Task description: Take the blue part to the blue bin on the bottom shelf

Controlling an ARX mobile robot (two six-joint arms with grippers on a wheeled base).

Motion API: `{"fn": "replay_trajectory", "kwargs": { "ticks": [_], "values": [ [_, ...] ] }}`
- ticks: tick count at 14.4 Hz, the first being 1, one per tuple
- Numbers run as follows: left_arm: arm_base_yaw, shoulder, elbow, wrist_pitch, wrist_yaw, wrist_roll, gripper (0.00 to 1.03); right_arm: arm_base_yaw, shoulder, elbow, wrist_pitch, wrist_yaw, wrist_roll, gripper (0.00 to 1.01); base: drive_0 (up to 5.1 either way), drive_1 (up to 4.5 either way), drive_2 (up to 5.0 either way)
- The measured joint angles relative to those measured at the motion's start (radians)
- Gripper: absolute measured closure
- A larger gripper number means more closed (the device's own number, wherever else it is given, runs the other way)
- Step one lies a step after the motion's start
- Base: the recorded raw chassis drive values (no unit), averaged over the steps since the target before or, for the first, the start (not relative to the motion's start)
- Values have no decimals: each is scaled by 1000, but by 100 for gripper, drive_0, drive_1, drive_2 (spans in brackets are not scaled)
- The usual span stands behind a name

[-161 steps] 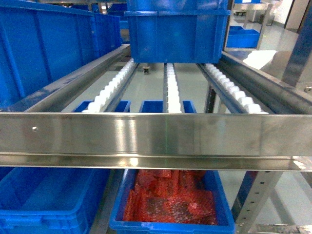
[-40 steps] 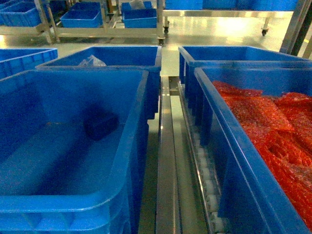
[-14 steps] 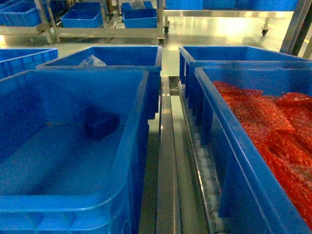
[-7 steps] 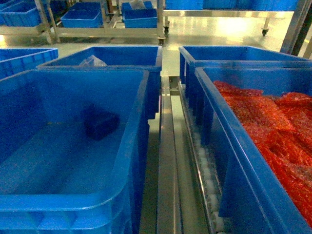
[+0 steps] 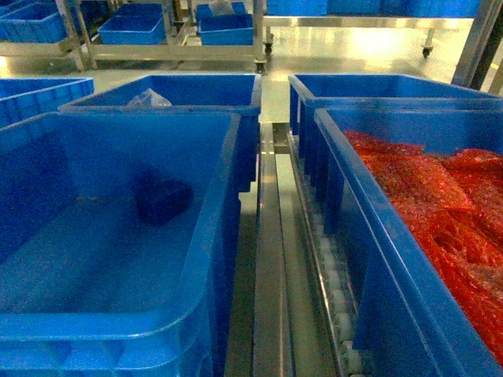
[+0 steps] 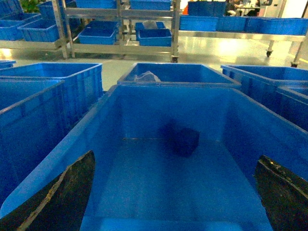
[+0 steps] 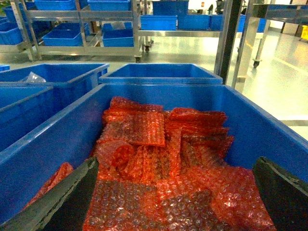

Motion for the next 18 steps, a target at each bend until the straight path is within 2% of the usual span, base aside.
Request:
{"fn": "replay_trajectory", "kwargs": {
  "ticks": [18],
  "values": [
    [0,0,0,0,0,0,5,0,0,0,0,0,0,3,0,0,0]
  ]
}}
